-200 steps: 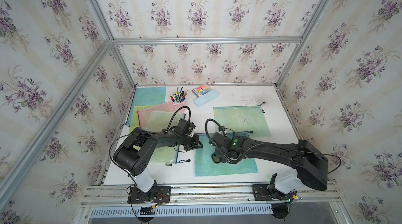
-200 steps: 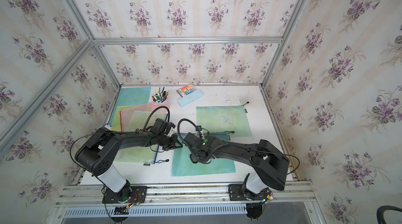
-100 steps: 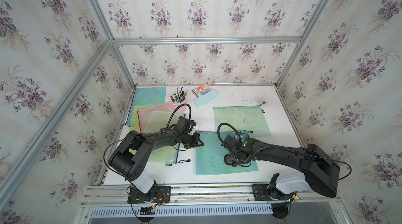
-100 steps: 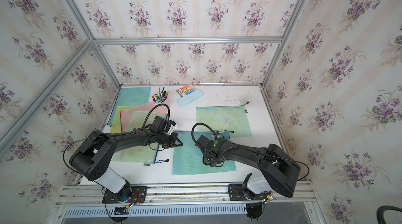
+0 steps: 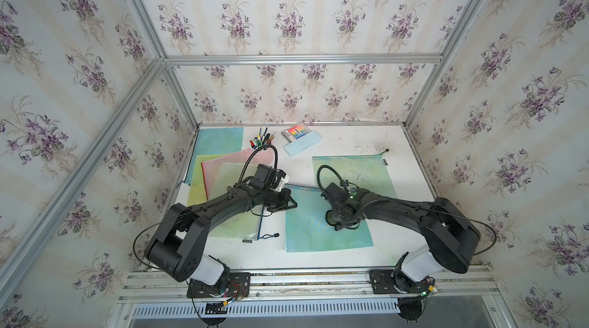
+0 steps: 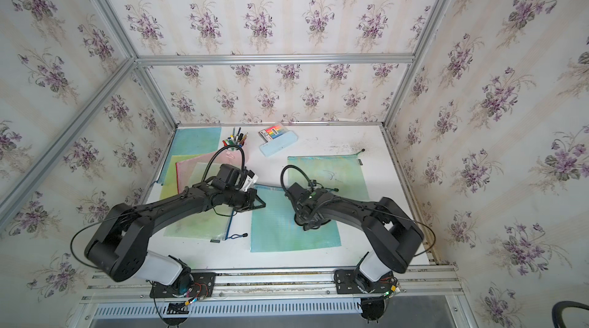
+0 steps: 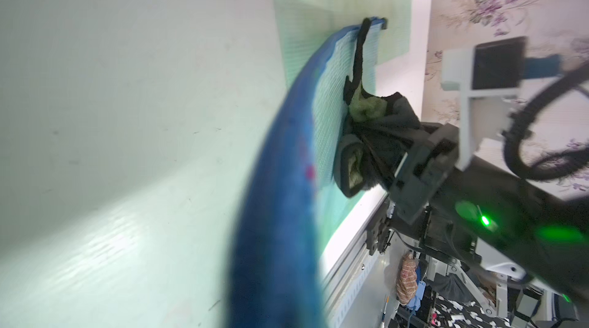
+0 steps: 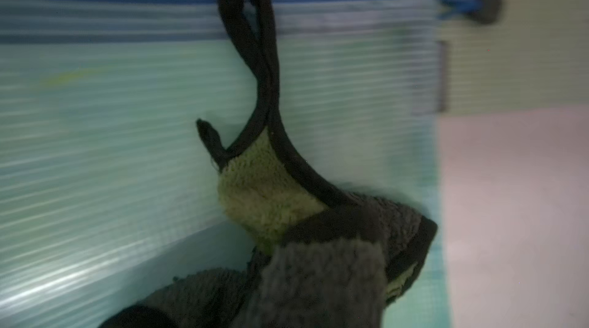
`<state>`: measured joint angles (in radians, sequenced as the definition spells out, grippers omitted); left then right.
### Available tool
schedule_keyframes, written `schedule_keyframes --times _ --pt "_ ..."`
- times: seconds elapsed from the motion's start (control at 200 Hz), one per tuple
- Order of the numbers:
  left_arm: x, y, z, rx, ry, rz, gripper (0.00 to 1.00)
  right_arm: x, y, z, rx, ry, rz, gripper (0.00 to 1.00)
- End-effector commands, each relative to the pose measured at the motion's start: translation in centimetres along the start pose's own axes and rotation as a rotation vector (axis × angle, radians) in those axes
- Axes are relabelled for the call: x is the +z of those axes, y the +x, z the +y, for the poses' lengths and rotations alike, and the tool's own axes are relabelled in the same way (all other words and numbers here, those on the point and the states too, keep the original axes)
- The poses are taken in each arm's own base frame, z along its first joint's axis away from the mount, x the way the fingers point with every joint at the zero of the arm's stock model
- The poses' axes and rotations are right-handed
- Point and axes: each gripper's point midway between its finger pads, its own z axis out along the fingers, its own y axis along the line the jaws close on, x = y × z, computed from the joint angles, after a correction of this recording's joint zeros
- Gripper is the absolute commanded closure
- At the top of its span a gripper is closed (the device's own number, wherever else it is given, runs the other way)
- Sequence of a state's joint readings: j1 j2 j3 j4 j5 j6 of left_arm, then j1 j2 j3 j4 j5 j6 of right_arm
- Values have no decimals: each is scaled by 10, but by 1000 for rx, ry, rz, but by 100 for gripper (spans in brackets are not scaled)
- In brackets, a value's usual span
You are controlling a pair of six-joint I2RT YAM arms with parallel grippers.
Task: Wipe the document bag
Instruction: Adjust the document bag at the center of the board.
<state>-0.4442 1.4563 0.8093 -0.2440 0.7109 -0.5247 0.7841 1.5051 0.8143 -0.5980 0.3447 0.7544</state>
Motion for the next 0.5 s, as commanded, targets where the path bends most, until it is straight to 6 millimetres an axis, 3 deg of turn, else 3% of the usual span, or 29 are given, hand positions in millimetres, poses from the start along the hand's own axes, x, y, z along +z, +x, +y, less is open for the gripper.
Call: schedule_keyframes --times 0.0,0.105,0.175,0.285,0.385,0.495 --pt "-39 0 -13 56 -23 -31 100 -13 -20 -42 61 50 -70 79" --pt "-88 -17 -35 119 -23 -117 100 -34 -46 -61 126 26 -141 79" --pt "-120 -31 -57 207 -57 -172 100 -44 -57 -62 145 4 -173 79" --pt "-149 -39 -91 371 -129 -186 100 -48 -65 -57 147 -18 -187 79" --pt "-153 -35 -108 580 -283 -189 100 -44 -63 -53 147 -35 -175 79" --pt "-124 -18 -112 666 -290 -123 100 -40 -59 -52 153 -44 -168 79"
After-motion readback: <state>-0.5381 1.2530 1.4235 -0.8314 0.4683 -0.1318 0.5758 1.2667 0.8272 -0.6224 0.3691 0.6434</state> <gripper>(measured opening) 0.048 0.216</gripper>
